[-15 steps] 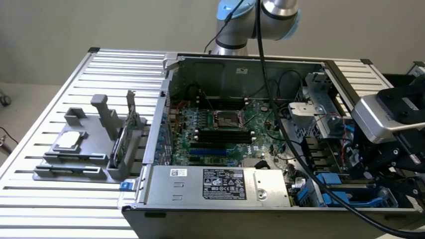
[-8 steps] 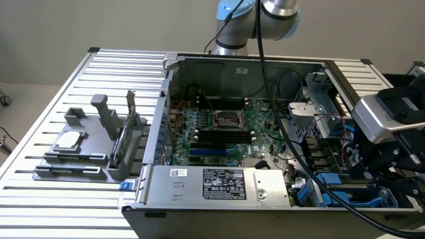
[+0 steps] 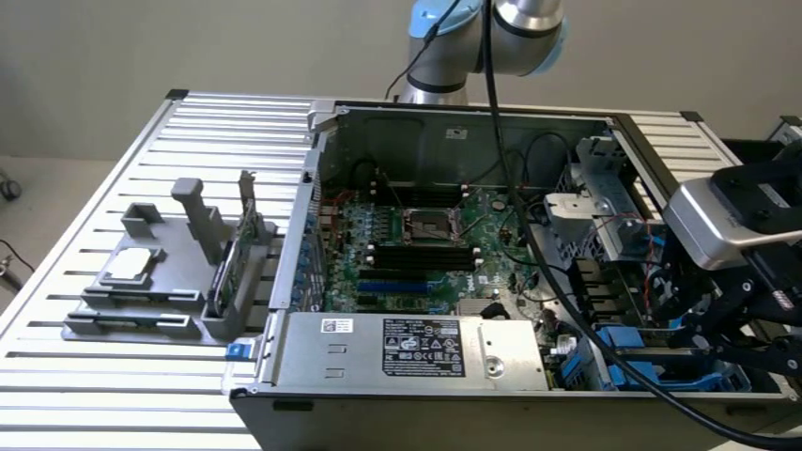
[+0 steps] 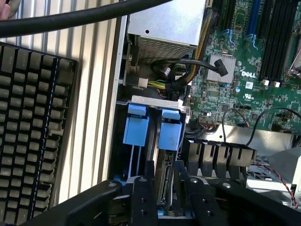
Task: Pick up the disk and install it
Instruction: 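Insert the first disk wire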
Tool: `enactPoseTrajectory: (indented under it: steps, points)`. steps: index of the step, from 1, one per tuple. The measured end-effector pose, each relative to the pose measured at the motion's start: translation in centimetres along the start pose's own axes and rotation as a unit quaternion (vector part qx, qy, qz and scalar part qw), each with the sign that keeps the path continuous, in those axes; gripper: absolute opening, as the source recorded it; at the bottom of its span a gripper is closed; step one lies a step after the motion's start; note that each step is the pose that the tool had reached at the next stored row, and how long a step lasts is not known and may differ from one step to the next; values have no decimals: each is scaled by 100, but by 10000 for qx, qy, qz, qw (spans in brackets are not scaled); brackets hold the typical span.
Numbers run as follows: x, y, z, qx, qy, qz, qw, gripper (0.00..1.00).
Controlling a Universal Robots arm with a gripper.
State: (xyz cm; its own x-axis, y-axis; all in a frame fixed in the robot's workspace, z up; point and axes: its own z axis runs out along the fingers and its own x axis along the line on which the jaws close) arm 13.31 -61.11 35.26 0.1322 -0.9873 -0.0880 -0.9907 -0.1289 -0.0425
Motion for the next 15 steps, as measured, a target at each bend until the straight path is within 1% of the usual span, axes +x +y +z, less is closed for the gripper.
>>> enactPoseTrajectory:
  steps: [3,8,11,15]
  points:
    - [-3,0,-6,9,4,96,10000,31]
    - [-7,-3,-59,28,13,307,9995,31]
    - [-11,-4,-95,42,19,452,9990,31]
    - [-14,-6,-134,64,27,662,9978,31]
